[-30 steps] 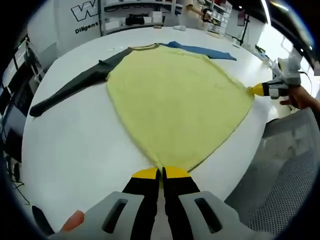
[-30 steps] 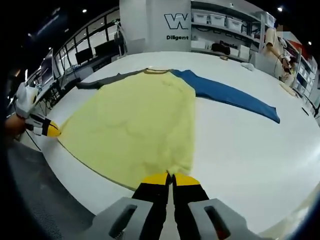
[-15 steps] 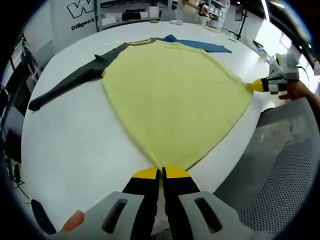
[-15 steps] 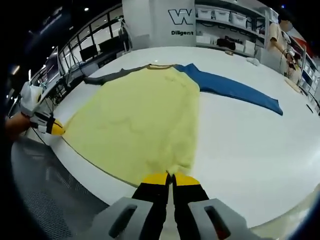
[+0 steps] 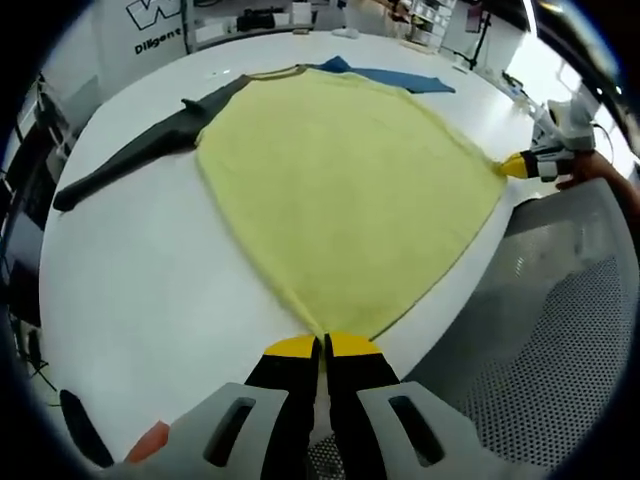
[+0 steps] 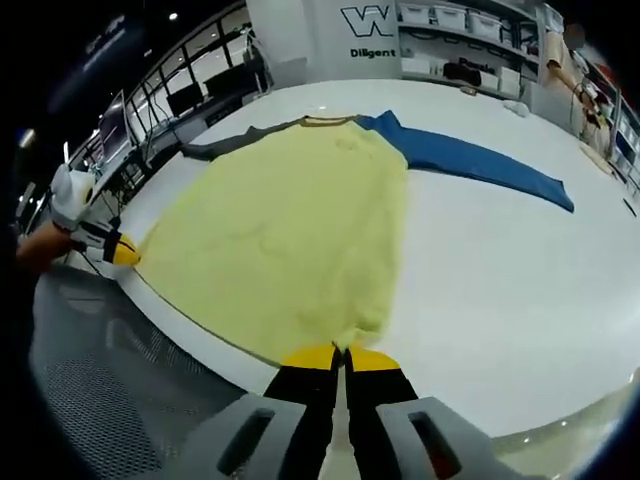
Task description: Fold the garment on the visible template until the final outline fits inside the template.
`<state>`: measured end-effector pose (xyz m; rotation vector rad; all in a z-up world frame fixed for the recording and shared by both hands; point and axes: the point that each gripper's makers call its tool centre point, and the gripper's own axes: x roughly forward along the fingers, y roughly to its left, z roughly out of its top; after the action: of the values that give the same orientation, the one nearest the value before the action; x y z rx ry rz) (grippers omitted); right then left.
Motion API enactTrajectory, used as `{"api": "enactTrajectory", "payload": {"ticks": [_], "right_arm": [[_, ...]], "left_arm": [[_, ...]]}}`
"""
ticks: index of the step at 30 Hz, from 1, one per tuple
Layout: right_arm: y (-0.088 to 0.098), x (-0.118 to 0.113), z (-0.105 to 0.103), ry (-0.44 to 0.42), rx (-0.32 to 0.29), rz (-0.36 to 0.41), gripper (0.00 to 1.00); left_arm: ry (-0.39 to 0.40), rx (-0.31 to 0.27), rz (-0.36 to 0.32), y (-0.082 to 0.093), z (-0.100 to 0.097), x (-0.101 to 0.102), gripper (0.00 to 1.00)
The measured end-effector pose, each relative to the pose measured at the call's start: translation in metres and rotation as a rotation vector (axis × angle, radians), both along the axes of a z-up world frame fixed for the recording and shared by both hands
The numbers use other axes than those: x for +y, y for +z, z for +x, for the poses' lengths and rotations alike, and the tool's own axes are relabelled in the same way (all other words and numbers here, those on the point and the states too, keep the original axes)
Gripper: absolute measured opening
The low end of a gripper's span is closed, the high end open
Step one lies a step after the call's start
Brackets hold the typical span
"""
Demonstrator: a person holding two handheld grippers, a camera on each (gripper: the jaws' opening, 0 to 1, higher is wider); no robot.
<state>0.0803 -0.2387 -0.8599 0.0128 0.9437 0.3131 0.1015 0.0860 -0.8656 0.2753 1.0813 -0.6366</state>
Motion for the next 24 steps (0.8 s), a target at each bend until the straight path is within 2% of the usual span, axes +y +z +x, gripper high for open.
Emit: {"api": "enactTrajectory", "payload": {"ticks": [24], "right_arm": [[-0.0044,-0.0002,-0.0075,0.018,0.042,-0.018,0.02]], "left_arm": [[0.002,0.005,-0.006,-0.0009,-0.0049,0.0011,0.0]]}}
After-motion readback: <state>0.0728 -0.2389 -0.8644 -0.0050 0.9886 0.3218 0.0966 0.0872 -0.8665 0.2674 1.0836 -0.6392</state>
